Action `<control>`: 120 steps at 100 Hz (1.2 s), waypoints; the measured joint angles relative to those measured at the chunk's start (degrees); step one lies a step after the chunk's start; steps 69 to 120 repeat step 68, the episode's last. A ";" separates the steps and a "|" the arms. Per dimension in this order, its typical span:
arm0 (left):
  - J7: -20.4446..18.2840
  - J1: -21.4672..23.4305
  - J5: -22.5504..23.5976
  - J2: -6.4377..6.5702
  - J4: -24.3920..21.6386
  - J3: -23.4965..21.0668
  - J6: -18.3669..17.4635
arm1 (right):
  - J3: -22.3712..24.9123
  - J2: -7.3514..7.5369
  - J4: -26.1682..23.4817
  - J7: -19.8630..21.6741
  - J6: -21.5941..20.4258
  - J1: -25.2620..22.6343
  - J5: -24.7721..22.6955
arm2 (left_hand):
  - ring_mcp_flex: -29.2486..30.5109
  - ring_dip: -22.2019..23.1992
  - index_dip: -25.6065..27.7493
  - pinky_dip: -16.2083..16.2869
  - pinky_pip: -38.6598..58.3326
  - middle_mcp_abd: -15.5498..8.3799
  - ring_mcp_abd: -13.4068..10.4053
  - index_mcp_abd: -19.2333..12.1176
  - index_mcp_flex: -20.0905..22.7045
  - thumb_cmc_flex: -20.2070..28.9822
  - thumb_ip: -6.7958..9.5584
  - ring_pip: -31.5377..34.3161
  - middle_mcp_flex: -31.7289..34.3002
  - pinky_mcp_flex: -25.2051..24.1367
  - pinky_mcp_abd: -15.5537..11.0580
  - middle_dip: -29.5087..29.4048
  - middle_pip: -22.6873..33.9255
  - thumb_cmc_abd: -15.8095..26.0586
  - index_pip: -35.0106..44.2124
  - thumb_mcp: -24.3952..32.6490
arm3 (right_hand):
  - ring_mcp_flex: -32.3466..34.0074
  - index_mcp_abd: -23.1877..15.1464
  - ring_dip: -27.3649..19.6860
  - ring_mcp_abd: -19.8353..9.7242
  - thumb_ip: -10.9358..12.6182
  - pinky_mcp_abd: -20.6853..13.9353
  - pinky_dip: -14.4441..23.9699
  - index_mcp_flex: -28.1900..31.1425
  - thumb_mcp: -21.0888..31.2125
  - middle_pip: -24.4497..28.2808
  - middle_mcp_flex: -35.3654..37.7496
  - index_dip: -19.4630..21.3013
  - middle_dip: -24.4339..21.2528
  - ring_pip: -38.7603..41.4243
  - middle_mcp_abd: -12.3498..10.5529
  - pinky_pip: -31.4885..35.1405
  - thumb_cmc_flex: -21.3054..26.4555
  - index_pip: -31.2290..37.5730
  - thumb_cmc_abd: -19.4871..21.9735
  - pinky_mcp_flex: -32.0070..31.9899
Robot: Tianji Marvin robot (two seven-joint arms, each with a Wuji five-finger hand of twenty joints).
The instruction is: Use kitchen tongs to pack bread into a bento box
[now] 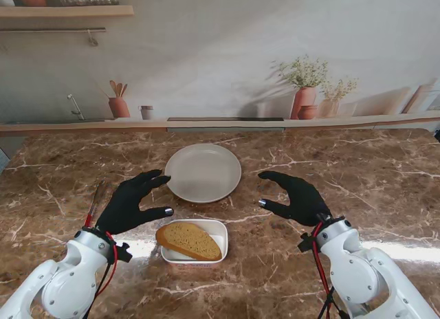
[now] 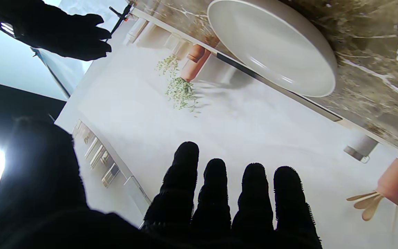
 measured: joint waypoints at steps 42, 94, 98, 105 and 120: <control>0.65 -2.02 -2.78 -0.50 0.11 1.31 0.11 | -0.26 0.04 -2.13 -0.48 -2.10 -0.29 0.26 | 0.05 -0.41 0.00 0.06 0.00 -0.94 -0.68 0.04 -0.15 -0.66 -0.31 -0.62 0.00 0.00 0.00 -0.69 -0.93 1.29 -0.01 0.03 | -1.50 0.17 -0.03 0.06 1.12 0.00 -0.79 -2.96 0.02 -1.47 -4.25 -0.95 -1.39 -0.58 0.62 -0.01 -1.06 -1.84 1.74 -1.02; 1.54 -1.97 -2.58 -0.77 0.44 1.37 0.37 | -1.23 0.03 -2.08 -0.86 -1.99 0.45 0.10 | 1.40 -0.57 0.00 0.07 0.00 -0.98 -1.10 0.04 -0.15 -0.66 0.32 -1.29 0.00 0.00 0.00 -0.71 -1.35 1.29 -0.01 0.03 | -1.50 0.17 -0.03 0.06 1.12 0.00 -0.81 -2.96 0.02 -1.47 -4.25 -0.95 -1.40 -0.58 0.66 -0.01 -1.06 -1.84 1.74 -1.03; 1.54 -1.97 -2.58 -0.77 0.44 1.37 0.37 | -1.23 0.03 -2.08 -0.86 -1.99 0.45 0.10 | 1.40 -0.57 0.00 0.07 0.00 -0.98 -1.10 0.04 -0.15 -0.66 0.32 -1.29 0.00 0.00 0.00 -0.71 -1.35 1.29 -0.01 0.03 | -1.50 0.17 -0.03 0.06 1.12 0.00 -0.81 -2.96 0.02 -1.47 -4.25 -0.95 -1.40 -0.58 0.66 -0.01 -1.06 -1.84 1.74 -1.03; 1.54 -1.97 -2.58 -0.77 0.44 1.37 0.37 | -1.23 0.03 -2.08 -0.86 -1.99 0.45 0.10 | 1.40 -0.57 0.00 0.07 0.00 -0.98 -1.10 0.04 -0.15 -0.66 0.32 -1.29 0.00 0.00 0.00 -0.71 -1.35 1.29 -0.01 0.03 | -1.50 0.17 -0.03 0.06 1.12 0.00 -0.81 -2.96 0.02 -1.47 -4.25 -0.95 -1.40 -0.58 0.66 -0.01 -1.06 -1.84 1.74 -1.03; 1.54 -1.97 -2.58 -0.77 0.44 1.37 0.37 | -1.23 0.03 -2.08 -0.86 -1.99 0.45 0.10 | 1.40 -0.57 0.00 0.07 0.00 -0.98 -1.10 0.04 -0.15 -0.66 0.32 -1.29 0.00 0.00 0.00 -0.71 -1.35 1.29 -0.01 0.03 | -1.50 0.17 -0.03 0.06 1.12 0.00 -0.81 -2.96 0.02 -1.47 -4.25 -0.95 -1.40 -0.58 0.66 -0.01 -1.06 -1.84 1.74 -1.03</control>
